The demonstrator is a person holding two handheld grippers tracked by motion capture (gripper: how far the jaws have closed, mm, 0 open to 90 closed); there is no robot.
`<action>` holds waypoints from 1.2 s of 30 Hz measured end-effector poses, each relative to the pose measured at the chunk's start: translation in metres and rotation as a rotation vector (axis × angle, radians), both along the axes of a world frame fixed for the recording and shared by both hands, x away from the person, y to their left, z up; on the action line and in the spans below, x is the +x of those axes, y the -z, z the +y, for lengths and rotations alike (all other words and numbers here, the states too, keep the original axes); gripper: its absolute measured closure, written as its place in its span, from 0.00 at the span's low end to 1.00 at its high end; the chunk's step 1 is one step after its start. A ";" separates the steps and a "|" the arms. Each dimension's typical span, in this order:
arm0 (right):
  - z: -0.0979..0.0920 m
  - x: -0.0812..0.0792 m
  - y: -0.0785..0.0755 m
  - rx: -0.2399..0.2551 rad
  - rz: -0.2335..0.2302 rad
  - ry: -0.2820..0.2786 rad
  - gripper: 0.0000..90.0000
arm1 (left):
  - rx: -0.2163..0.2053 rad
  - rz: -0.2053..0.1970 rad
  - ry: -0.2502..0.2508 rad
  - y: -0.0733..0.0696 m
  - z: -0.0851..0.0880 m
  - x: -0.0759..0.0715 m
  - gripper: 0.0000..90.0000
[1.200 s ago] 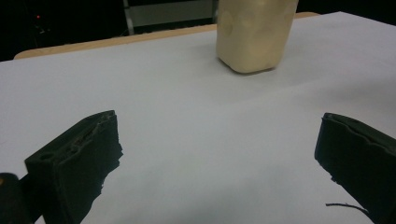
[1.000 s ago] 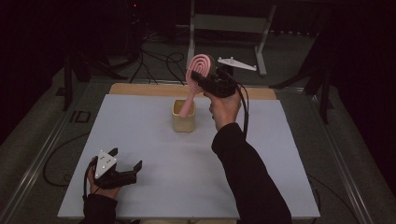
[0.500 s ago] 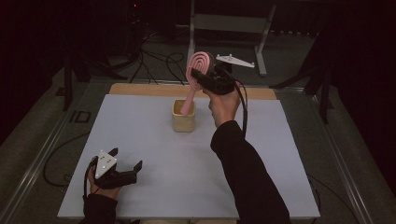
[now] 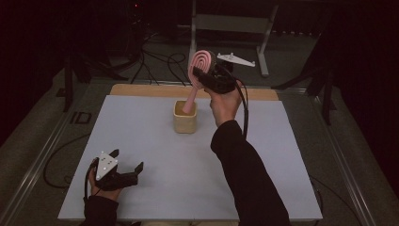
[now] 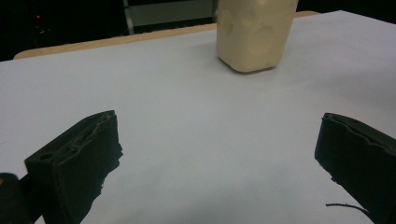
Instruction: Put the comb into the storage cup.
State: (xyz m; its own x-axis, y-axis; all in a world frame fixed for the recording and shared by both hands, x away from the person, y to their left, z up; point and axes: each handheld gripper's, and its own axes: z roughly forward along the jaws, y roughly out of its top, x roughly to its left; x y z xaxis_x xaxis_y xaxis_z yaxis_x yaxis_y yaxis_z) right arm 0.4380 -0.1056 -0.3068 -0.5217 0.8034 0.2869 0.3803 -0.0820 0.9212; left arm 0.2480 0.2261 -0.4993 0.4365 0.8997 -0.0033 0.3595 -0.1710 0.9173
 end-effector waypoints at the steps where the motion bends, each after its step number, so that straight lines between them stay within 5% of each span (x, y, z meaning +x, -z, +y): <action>1: 0.000 0.001 0.000 0.002 -0.003 0.001 0.71 | 0.001 0.001 0.000 0.000 0.000 0.000 0.01; 36: -0.003 0.016 0.011 0.002 -0.013 0.071 0.71 | 0.000 -0.005 0.000 0.000 0.000 0.000 0.01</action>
State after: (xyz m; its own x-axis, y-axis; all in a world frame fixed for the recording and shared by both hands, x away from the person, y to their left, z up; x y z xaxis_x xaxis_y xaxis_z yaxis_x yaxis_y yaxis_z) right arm 0.4541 -0.1085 -0.3175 -0.4671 0.8379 0.2824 0.3620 -0.1102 0.9257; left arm 0.2481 0.2257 -0.4997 0.4369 0.8995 -0.0015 0.3551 -0.1710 0.9191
